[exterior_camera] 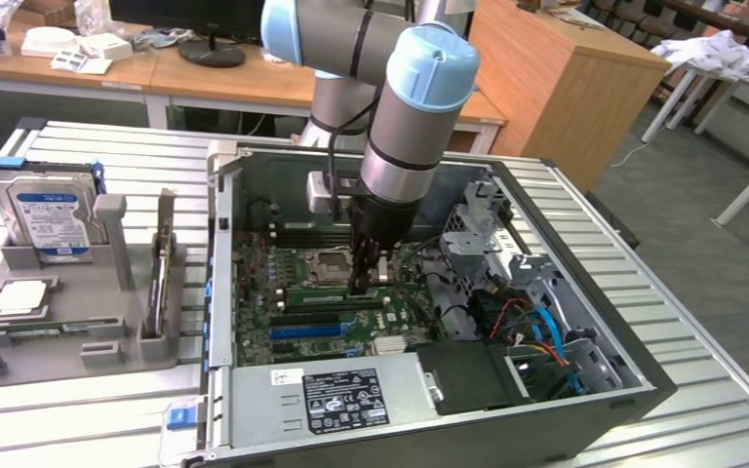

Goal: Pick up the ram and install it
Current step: 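Insert the ram into the slot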

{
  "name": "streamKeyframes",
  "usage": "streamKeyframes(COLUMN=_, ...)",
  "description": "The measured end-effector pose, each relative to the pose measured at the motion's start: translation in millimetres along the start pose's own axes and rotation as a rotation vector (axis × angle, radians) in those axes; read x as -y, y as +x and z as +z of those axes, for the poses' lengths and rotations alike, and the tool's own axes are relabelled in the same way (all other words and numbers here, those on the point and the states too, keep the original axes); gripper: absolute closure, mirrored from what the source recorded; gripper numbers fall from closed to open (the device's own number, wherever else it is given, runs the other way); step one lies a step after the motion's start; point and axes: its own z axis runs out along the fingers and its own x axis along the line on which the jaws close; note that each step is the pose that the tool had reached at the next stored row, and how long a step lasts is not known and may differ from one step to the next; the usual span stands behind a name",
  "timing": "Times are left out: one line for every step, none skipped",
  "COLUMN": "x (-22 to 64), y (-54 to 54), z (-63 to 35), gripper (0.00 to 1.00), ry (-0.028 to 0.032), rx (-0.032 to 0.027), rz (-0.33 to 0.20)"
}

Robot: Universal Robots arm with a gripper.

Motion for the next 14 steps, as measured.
streamKeyframes(x=-0.1, y=0.0, z=0.0, gripper=0.89, ry=0.0001, rx=0.0, rz=0.0)
streamKeyframes(x=-0.3, y=0.0, z=0.0, gripper=0.89, ry=0.0002, rx=0.0001, rz=0.0)
streamKeyframes(x=-0.5, y=0.0, z=0.0, gripper=0.89, ry=0.0001, rx=0.0001, rz=0.0)
streamKeyframes(x=-0.6, y=0.0, z=0.1, gripper=0.89, ry=0.0001, rx=0.0001, rz=0.0)
streamKeyframes(x=-0.7, y=0.0, z=0.1, gripper=0.89, ry=0.0001, rx=0.0001, rz=0.0)
streamKeyframes(x=-0.8, y=0.0, z=0.1, gripper=0.89, ry=0.0001, rx=0.0002, rz=0.0)
streamKeyframes(x=-0.9, y=0.0, z=0.0, gripper=0.89, ry=0.0001, rx=0.0001, rz=0.0)
streamKeyframes(x=-0.9, y=0.0, z=0.0, gripper=0.89, ry=0.0, rx=0.0, rz=0.0)
streamKeyframes(x=-0.9, y=0.0, z=0.0, gripper=0.89, ry=0.0, rx=0.0, rz=0.0)
streamKeyframes(x=-0.9, y=0.1, z=0.2, gripper=0.89, ry=0.0, rx=-0.0001, rz=0.001)
streamKeyframes(x=-0.9, y=0.1, z=0.4, gripper=0.89, ry=-0.0001, rx=-0.0001, rz=0.001)
streamKeyframes(x=-0.9, y=0.1, z=0.6, gripper=0.89, ry=-0.0001, rx=-0.0002, rz=0.002)
streamKeyframes(x=-0.9, y=0.1, z=0.7, gripper=0.89, ry=0.0, rx=-0.0001, rz=0.002)
streamKeyframes(x=-0.9, y=0.0, z=0.7, gripper=0.89, ry=0.0001, rx=-0.0001, rz=0.003)
